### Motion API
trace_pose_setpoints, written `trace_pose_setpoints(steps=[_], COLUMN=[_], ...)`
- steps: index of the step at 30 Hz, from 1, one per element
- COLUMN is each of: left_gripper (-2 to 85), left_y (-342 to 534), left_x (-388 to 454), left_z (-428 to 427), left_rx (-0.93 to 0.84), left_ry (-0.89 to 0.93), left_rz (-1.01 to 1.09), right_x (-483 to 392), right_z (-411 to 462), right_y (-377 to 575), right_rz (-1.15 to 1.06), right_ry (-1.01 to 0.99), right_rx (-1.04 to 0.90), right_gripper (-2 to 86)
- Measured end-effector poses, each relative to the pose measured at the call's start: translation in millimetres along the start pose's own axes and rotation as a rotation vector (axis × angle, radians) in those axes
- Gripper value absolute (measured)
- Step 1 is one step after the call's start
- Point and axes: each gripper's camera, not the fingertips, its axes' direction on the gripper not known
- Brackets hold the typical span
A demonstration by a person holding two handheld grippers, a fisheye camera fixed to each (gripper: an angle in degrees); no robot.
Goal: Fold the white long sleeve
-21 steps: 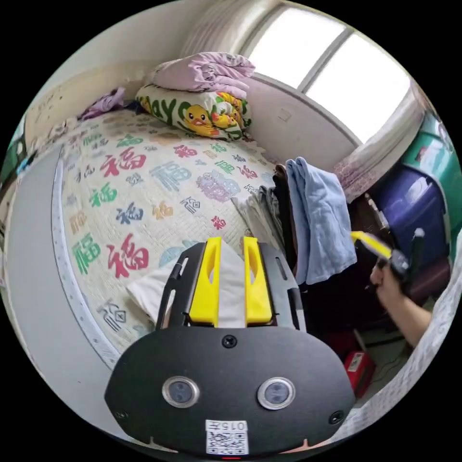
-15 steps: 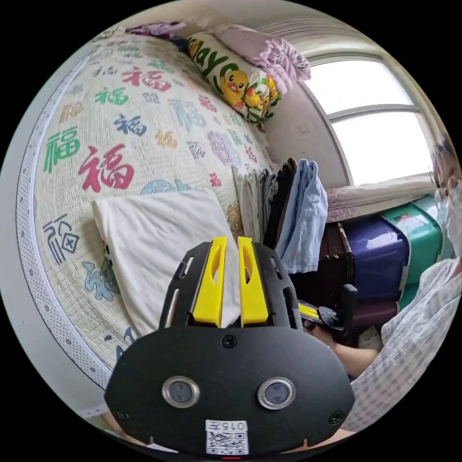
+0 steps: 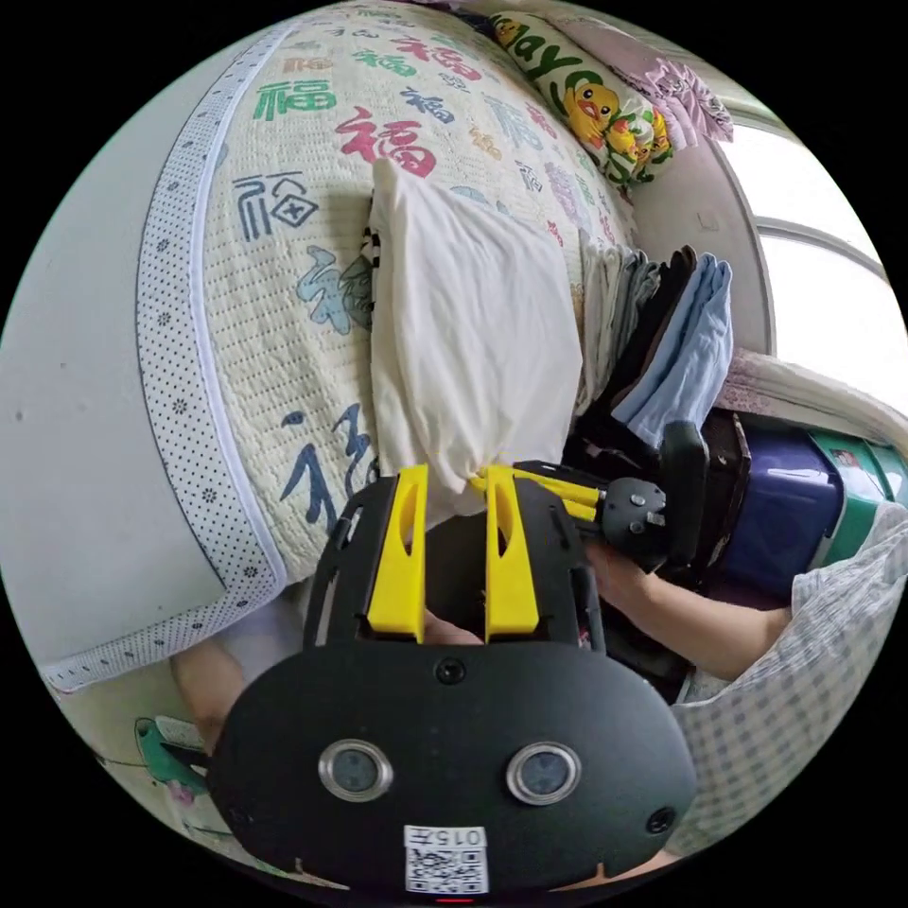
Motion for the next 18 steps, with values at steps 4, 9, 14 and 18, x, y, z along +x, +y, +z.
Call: trace_pose_setpoints(steps=[4,9,14,18], left_gripper=[11.5,11.3,9.1,0.4], left_y=[13.0,19.5,22.4,33.5], left_x=[-17.1,-42.8,-66.6,-97.8], left_z=[5.5,23.6,33.4,21.1], left_rx=[-0.009,-0.086,-0.114,-0.123], left_ry=[-0.045,-0.072,-0.139,-0.045], left_rz=[-0.054,-0.092,-0.113,-0.112], right_x=[68.9,186.3,220.4,218.3], right_z=[-70.9,-179.5,-207.1,-209.1], right_y=[25.9,84.8,113.5,135.9], right_rz=[0.183,0.429,0.467,0.491], right_ry=[-0.217,-0.186,-0.095,-0.142], right_rx=[0.176,0.409,0.399,0.421], right_gripper=[0.7,0.3,0.2,0.1])
